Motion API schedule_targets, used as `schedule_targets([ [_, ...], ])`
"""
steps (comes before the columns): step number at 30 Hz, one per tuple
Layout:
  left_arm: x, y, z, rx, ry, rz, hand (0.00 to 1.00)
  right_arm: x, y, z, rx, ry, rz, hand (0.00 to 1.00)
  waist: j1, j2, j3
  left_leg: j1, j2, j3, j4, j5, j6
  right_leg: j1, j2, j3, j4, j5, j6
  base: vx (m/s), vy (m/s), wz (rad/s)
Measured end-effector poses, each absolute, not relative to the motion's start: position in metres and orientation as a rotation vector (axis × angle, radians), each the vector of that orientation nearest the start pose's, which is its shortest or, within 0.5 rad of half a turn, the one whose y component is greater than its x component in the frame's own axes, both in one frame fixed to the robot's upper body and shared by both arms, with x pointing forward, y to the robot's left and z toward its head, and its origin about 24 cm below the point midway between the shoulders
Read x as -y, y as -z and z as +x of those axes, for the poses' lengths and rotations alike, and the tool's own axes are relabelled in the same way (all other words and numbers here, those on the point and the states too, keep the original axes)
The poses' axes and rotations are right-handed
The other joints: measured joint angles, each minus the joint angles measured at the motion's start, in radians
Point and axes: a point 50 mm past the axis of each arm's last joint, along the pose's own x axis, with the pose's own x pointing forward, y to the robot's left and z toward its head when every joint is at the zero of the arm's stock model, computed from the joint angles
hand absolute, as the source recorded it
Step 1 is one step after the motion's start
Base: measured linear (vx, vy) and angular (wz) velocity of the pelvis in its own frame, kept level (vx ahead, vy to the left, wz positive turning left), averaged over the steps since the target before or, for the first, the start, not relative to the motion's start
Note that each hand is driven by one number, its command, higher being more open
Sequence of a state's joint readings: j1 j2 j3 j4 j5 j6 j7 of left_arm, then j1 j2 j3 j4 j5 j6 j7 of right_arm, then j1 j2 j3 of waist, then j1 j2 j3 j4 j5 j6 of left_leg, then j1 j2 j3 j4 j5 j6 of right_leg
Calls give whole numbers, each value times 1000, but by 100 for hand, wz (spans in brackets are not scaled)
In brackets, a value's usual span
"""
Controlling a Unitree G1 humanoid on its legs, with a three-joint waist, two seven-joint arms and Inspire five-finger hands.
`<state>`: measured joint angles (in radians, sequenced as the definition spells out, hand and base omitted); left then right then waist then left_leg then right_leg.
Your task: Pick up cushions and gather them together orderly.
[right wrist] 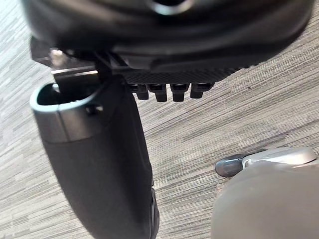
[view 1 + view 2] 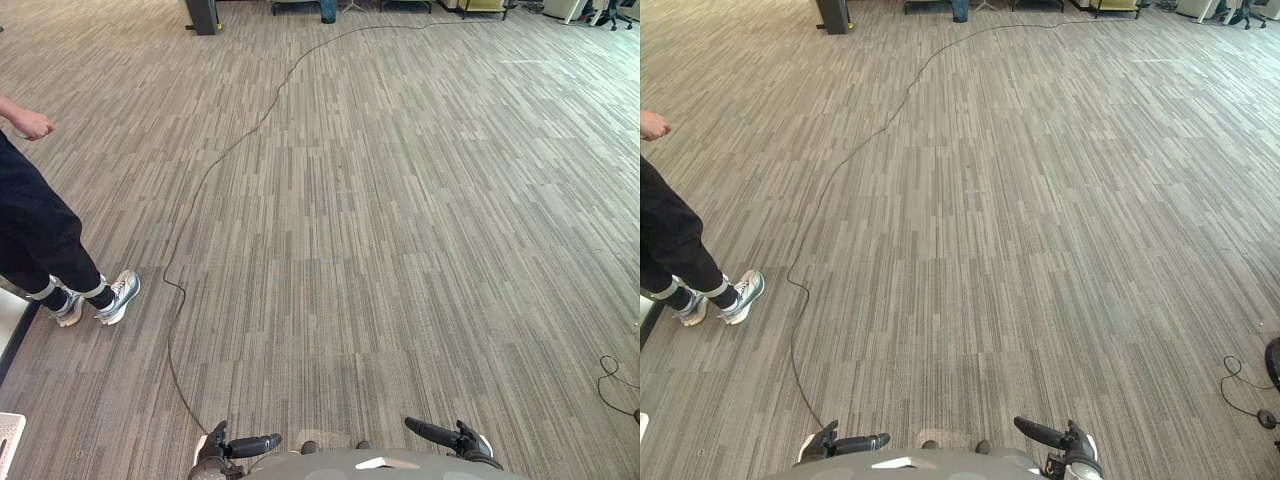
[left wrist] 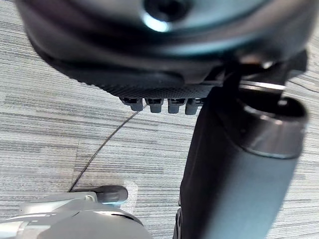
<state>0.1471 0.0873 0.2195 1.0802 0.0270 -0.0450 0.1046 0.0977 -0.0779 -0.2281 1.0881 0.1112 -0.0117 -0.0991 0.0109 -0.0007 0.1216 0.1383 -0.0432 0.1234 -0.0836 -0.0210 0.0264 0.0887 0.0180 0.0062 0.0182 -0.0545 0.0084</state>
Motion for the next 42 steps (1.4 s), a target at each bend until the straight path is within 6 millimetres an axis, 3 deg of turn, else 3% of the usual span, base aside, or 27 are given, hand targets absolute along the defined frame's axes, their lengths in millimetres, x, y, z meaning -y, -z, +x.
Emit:
schedule_targets([
  [5, -222, 162, 65, -1127, -405, 13, 100, 210, 163, 76, -1125, 460, 129, 100, 8, -18, 17, -34, 7, -4, 67, -38, -43, -45, -3, -19, 113, -69, -16, -26, -76, 12],
  [6, -224, 160, 68, -1110, -416, 13, 100, 208, 162, 77, -1111, 465, 132, 100, 9, -29, 32, -93, 13, -5, 189, -98, -53, -79, -10, -34, 179, -111, -25, -24, -59, 20],
  [7, -224, 159, 71, -1099, -417, 13, 100, 208, 161, 78, -1101, 466, 133, 100, 9, -32, 41, -119, 19, 1, 251, -121, -65, -89, -13, -38, 201, -126, -29, -50, -65, 35],
  [9, -226, 157, 76, -1066, -442, -13, 100, 209, 160, 80, -1085, 469, 131, 100, 11, -33, 61, -251, 52, 63, 532, -170, -89, -94, -22, -61, 244, -174, -48, -27, -64, 32],
  [11, -226, 155, 79, -1032, -503, -74, 100, 210, 160, 80, -1085, 468, 120, 100, 22, -31, 74, -372, 119, 120, 812, -186, -66, -67, -21, -63, 258, -199, -64, 107, -54, 10],
  [12, -226, 153, 81, -1018, -515, -82, 100, 211, 160, 79, -1085, 473, 121, 100, 26, -30, 76, -399, 143, 128, 870, -198, -57, -55, -23, -63, 263, -212, -65, 149, -16, 3],
  [15, -227, 149, 90, -968, -522, -87, 100, 210, 159, 82, -1086, 456, 97, 100, 33, -33, 77, -460, 193, 148, 839, -219, -63, -7, -58, -59, 267, -263, -44, 274, 77, 0],
  [18, -227, 147, 96, -942, -520, -85, 100, 207, 158, 89, -1069, 445, 100, 100, 46, -38, 80, -520, 185, 176, 632, -186, -78, 64, -110, -53, 199, -274, -12, 403, 197, -9],
  [21, -226, 147, 98, -937, -517, -86, 100, 200, 158, 96, -1059, 433, 116, 100, 57, -36, 79, -531, 173, 179, 444, -87, -79, 106, -140, -35, 156, -274, -8, 539, 326, -28],
  [22, -226, 148, 96, -946, -517, -87, 100, 196, 158, 98, -1057, 429, 127, 100, 68, -35, 77, -520, 173, 185, 432, 16, -62, 122, -150, -14, 160, -275, -6, 476, 305, -43],
  [23, -230, 146, 99, -937, -517, -74, 100, 185, 159, 101, -1056, 416, 157, 100, 74, -53, 72, -511, 151, 201, 450, 2, -11, 123, -175, 1, 179, -269, -4, 484, 297, -26],
  [24, -234, 144, 104, -925, -515, -62, 100, 178, 158, 102, -1047, 406, 183, 100, 70, -74, 65, -517, 131, 204, 486, -43, 6, 113, -205, 4, 213, -246, 24, 668, 440, 0],
  [25, -235, 143, 107, -918, -513, -59, 100, 175, 159, 101, -1047, 411, 199, 100, 71, -89, 60, -505, 112, 212, 571, -127, 40, 99, -231, 20, 326, -218, 72, 661, 440, 7],
  [27, -236, 143, 107, -926, -496, -37, 100, 175, 159, 102, -1044, 417, 209, 100, 71, -101, 58, -446, 77, 227, 593, -196, 58, 27, -267, 47, 569, -158, 113, 624, 400, -1],
  [28, -233, 143, 111, -930, -467, -21, 100, 179, 157, 104, -1025, 431, 216, 100, 69, -97, 62, -381, 53, 230, 587, -239, 68, -70, -284, 74, 822, -52, 130, 658, 378, -10],
  [29, -230, 143, 115, -928, -451, -13, 100, 182, 155, 107, -1007, 430, 213, 100, 70, -90, 69, -309, 40, 240, 567, -267, 66, -168, -297, 72, 1032, -30, 129, 519, 272, -15],
  [30, -229, 143, 115, -928, -446, -13, 100, 184, 155, 108, -1002, 429, 210, 100, 68, -87, 73, -274, 35, 244, 550, -273, 65, -207, -303, 60, 1097, -32, 125, 471, 211, -25],
  [32, -219, 144, 120, -925, -425, -33, 100, 191, 150, 114, -959, 434, 194, 100, 46, -57, 85, -138, 29, 243, 449, -281, 60, -348, -288, -22, 1221, -81, 62, 476, 150, -15],
  [34, -204, 146, 124, -926, -371, -39, 100, 193, 148, 116, -937, 444, 196, 100, 29, -53, 89, -39, 30, 236, 365, -289, 44, -460, -258, -115, 1166, -120, 58, 407, 55, -2],
  [36, -198, 146, 133, -927, -323, -20, 100, 197, 146, 119, -908, 473, 213, 100, 8, -60, 96, 45, 33, 222, 307, -315, 17, -552, -208, -229, 907, -133, 53, 418, -30, 9],
  [37, -197, 146, 134, -928, -321, -22, 100, 197, 146, 119, -908, 475, 214, 100, 6, -61, 96, 55, 33, 221, 300, -317, 16, -557, -204, -238, 872, -131, 50, 575, -87, 37],
  [38, -188, 147, 136, -937, -302, -33, 100, 201, 146, 121, -912, 477, 201, 100, -19, -57, 99, 117, 33, 192, 246, -332, 5, -565, -158, -276, 578, -95, 47, 525, -98, 47],
  [39, -185, 149, 135, -947, -290, -27, 100, 202, 147, 120, -922, 476, 197, 100, -29, -56, 98, 136, 31, 175, 230, -333, 3, -555, -144, -273, 492, -69, 46, 437, -86, 71],
  [40, -183, 150, 133, -961, -273, -19, 100, 204, 148, 118, -933, 484, 200, 100, -39, -50, 103, 166, 29, 141, 205, -333, 3, -547, -128, -264, 442, 24, 4, 527, -148, 71],
  [41, -170, 151, 138, -969, -232, -29, 100, 214, 148, 118, -952, 497, 180, 100, -46, -13, 118, 201, 59, 93, 193, -325, -11, -524, -101, -263, 466, 56, -96, 669, -214, 60],
  [42, -163, 150, 141, -958, -209, -39, 100, 218, 147, 119, -944, 510, 178, 100, -34, 4, 129, 201, 74, 49, 221, -293, -61, -534, -112, -270, 543, -5, -107, 933, -315, 42],
])
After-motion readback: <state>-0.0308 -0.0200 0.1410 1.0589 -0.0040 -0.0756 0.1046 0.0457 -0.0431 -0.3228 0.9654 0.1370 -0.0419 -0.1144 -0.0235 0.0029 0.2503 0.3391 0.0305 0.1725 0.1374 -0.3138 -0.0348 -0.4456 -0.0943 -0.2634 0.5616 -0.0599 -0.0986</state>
